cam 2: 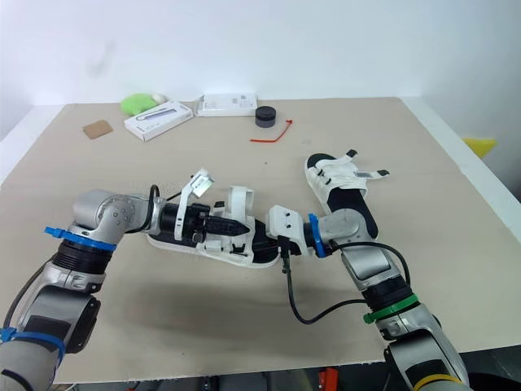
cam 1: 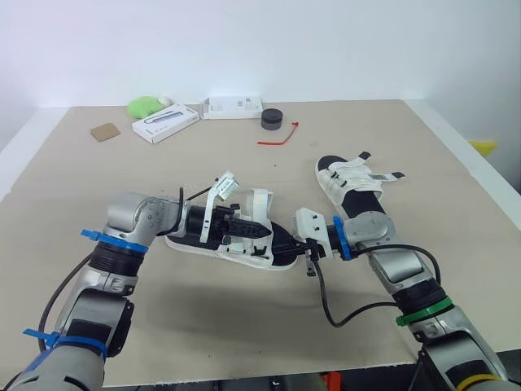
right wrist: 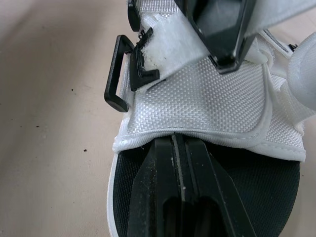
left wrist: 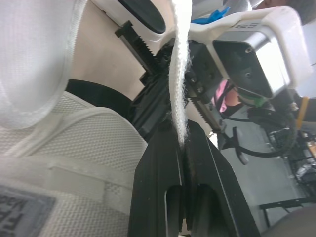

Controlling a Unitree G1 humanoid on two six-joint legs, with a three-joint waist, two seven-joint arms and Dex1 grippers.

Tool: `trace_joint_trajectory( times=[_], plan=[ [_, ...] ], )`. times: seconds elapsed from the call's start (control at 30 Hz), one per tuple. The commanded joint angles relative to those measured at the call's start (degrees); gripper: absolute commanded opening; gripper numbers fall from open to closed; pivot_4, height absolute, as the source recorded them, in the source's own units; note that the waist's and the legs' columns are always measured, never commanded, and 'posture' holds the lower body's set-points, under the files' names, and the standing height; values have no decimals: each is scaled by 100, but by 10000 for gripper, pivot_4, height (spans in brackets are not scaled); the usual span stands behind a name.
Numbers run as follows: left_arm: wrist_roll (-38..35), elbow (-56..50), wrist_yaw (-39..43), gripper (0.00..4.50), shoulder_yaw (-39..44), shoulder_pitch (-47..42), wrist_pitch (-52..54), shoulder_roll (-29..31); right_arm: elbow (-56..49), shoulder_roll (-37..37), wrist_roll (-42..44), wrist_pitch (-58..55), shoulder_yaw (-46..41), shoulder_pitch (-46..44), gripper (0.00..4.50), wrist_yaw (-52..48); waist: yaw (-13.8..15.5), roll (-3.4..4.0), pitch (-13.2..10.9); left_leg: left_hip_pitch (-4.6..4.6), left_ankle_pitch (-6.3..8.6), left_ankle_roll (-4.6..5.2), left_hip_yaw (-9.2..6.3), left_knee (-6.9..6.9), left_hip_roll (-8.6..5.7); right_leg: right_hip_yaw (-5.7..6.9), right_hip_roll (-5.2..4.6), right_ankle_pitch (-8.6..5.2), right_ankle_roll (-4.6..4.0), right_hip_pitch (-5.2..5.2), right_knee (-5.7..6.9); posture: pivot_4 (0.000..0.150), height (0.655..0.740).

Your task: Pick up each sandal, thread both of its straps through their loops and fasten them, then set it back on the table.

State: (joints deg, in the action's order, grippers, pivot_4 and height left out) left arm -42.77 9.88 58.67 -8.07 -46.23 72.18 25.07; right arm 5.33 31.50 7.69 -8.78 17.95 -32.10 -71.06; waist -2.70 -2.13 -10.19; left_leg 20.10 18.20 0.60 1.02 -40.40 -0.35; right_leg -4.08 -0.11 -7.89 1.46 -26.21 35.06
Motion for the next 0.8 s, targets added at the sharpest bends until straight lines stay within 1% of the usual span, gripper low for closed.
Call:
trace_joint_trajectory(
  times=[0.03,0.2,0.57,0.73,0.8],
  plan=[
    [-166,-251,4,340,165,-122,131,-4,-66,56,-22,-18,-4,32,0,-17,0,0,0,0,0,0,0,0,0,0,0,0,0,0,0,1500,7400],
    [-279,-291,-61,340,264,-155,296,-63,-38,45,-29,-13,6,12,0,-21,0,0,0,0,0,0,0,0,0,0,0,0,0,0,0,1500,7400],
    [-226,-236,-4,340,123,-84,432,-3,-77,56,-25,-53,3,33,0,-13,-1,0,0,0,0,0,-1,0,0,0,0,0,0,0,0,1500,7400],
    [47,-132,87,340,-158,-10,155,82,-74,45,-27,-61,5,26,0,-3,0,0,0,0,0,0,0,0,-1,0,0,0,0,0,0,1500,7400],
    [298,-54,144,340,-337,18,-228,111,-70,43,-25,-62,5,24,0,-2,0,0,0,-1,0,0,0,0,-1,0,-1,0,0,0,0,1500,7400]
  ],
)
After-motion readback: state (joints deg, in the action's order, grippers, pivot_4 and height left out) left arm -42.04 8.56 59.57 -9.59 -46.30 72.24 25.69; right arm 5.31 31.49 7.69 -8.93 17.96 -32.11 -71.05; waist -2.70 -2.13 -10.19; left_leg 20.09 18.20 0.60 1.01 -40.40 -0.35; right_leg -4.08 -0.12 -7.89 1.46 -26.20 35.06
